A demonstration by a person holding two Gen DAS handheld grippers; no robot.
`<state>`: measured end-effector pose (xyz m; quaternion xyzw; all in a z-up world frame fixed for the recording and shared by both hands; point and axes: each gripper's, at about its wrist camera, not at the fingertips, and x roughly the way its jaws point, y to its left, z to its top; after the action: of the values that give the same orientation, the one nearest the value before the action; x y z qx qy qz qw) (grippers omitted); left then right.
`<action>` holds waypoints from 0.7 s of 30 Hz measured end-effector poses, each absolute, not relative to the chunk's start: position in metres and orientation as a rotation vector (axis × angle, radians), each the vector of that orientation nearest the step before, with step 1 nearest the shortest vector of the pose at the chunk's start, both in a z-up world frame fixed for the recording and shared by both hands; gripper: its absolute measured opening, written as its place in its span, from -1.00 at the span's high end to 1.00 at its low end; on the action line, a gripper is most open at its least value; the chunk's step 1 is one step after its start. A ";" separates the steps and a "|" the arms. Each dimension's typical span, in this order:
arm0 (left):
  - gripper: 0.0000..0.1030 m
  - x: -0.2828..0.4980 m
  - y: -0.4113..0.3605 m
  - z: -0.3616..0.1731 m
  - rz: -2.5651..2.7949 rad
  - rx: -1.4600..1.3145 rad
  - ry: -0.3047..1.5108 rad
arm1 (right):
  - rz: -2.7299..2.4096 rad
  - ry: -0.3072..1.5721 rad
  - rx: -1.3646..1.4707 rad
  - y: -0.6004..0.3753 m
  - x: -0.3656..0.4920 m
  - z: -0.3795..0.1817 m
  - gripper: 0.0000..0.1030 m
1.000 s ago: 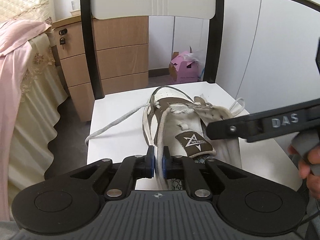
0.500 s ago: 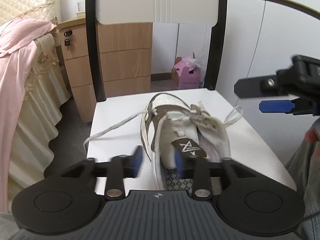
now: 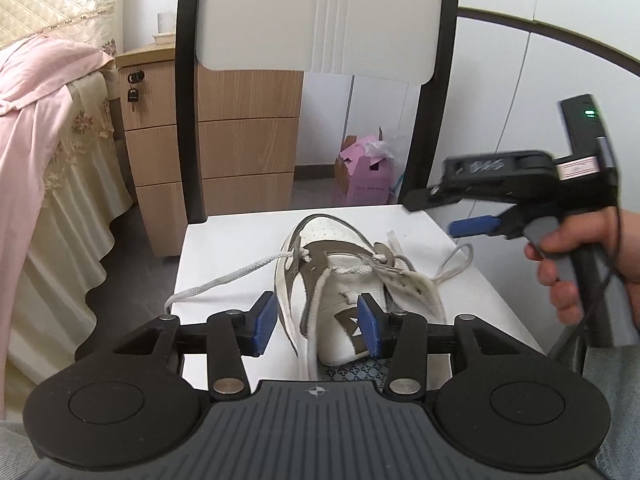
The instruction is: Lace up shoes with both hands
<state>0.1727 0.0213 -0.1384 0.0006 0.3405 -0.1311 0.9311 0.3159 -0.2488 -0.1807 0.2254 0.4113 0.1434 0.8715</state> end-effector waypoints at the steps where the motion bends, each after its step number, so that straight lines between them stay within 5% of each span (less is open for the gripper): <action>1: 0.05 0.175 0.022 -0.139 -0.268 0.004 0.698 | 0.298 0.873 0.445 -0.245 0.322 -0.185 -0.48; 10: 0.05 0.182 0.034 -0.135 -0.283 -0.025 0.694 | 0.265 0.898 0.364 -0.224 0.343 -0.212 0.17; 14: 0.05 0.182 0.035 -0.133 -0.285 -0.021 0.687 | 0.248 0.903 0.329 -0.218 0.345 -0.214 0.76; 21: 0.05 0.181 0.035 -0.132 -0.299 -0.035 0.668 | 0.260 0.863 0.406 -0.227 0.340 -0.206 0.94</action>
<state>0.1809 0.0345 -0.1322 -0.0172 0.3267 -0.1459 0.9336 0.3405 -0.2267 -0.2065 0.1948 0.4142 0.1248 0.8803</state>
